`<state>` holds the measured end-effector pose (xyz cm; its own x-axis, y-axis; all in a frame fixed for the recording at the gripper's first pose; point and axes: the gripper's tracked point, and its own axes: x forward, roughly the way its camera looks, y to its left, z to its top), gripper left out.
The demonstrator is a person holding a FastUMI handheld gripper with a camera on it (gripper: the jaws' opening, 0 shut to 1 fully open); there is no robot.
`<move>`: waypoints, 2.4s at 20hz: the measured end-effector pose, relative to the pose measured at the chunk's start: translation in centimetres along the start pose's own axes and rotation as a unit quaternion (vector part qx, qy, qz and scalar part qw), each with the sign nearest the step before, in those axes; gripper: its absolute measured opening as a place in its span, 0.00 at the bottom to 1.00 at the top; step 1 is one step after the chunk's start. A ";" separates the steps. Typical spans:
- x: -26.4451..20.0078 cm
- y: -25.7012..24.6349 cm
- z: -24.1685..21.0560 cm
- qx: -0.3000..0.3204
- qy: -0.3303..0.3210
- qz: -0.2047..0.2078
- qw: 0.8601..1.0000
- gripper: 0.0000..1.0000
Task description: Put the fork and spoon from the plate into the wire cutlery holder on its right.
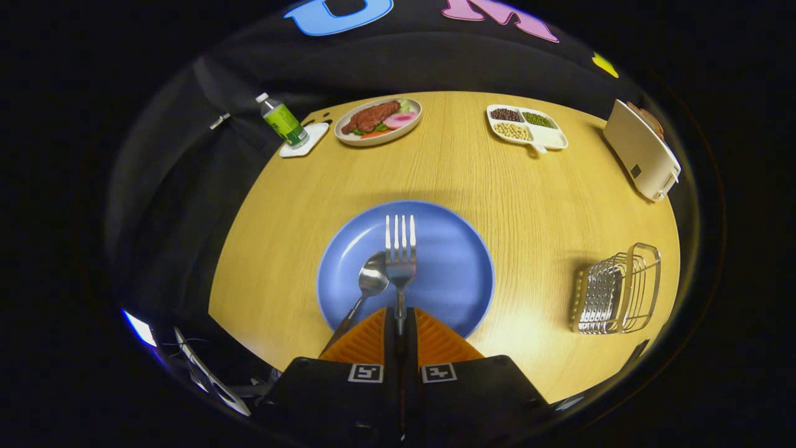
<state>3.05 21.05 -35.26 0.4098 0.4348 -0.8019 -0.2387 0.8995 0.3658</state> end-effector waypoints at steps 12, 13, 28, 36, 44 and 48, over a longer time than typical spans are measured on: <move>-14.1 -13.2 3.1 -0.032 0.009 -0.010 0.999 0.08; -14.7 -14.8 2.5 -0.040 0.024 -0.021 0.999 0.08; -11.6 -24.2 -3.2 -0.106 0.339 -0.093 0.930 0.08; -9.8 -24.3 -3.4 -0.114 0.386 -0.096 0.910 0.09; -8.9 -24.6 -2.1 -0.094 0.346 -0.095 0.929 0.18; -9.2 -24.7 -0.7 -0.082 0.294 -0.101 0.947 0.30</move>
<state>4.51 -5.18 -37.24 -0.0876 0.1133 -0.9897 -0.3614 0.9222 0.1375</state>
